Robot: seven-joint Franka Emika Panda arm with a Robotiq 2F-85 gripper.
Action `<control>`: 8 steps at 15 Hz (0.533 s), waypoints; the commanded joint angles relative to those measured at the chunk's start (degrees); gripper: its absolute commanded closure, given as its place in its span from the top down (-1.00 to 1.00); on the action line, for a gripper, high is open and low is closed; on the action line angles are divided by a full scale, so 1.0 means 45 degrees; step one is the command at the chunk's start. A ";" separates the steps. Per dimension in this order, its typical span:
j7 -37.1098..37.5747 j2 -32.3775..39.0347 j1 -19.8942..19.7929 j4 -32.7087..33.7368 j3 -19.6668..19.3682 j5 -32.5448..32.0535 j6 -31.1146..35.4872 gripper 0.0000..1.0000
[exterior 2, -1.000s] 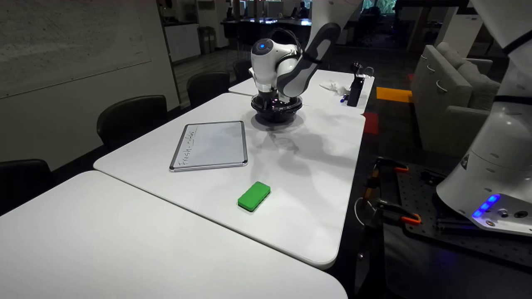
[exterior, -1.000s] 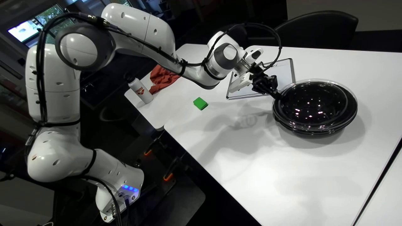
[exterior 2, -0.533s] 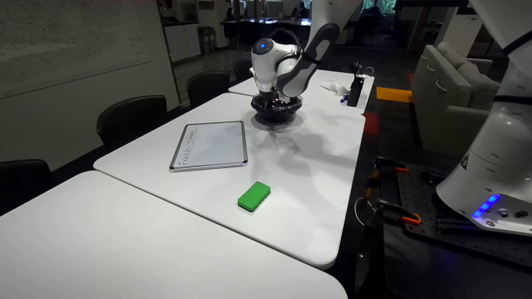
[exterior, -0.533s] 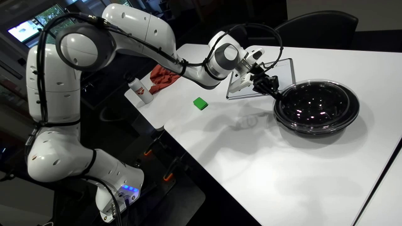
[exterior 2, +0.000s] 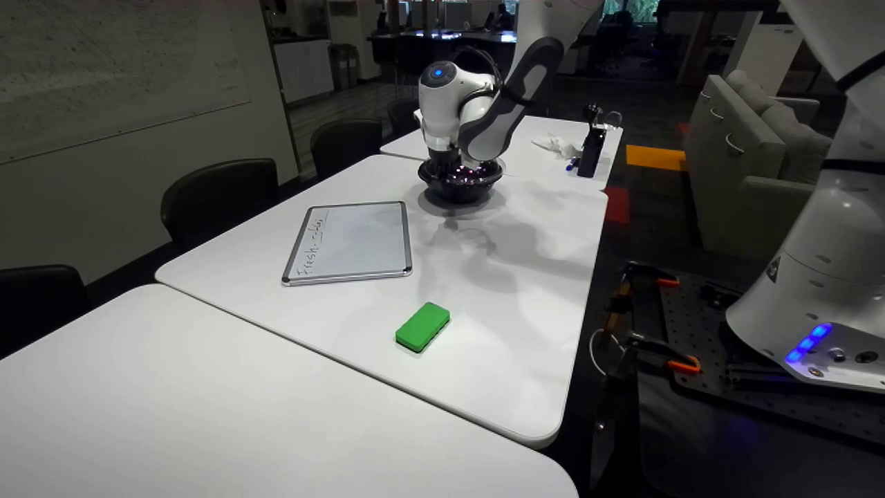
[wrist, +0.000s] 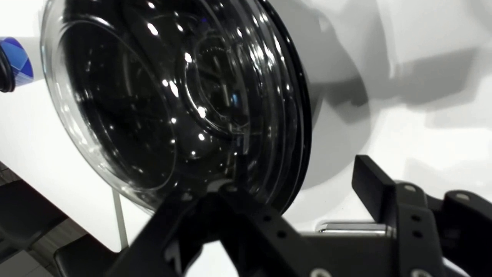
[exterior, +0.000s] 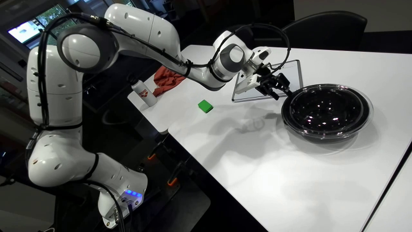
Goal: Place the clear lid on the bowl
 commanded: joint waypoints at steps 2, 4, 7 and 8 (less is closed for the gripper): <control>-0.1449 -0.1200 -0.0171 -0.1164 0.0203 0.1298 0.0985 1.00; -0.2418 -0.1838 -0.0454 -0.1631 0.0634 0.2570 0.0675 1.00; -0.3209 -0.3016 -0.0267 -0.2360 0.0586 0.4199 -0.0037 1.00; -0.3279 -0.3434 -0.0201 -0.2607 0.0538 0.4550 -0.0145 1.00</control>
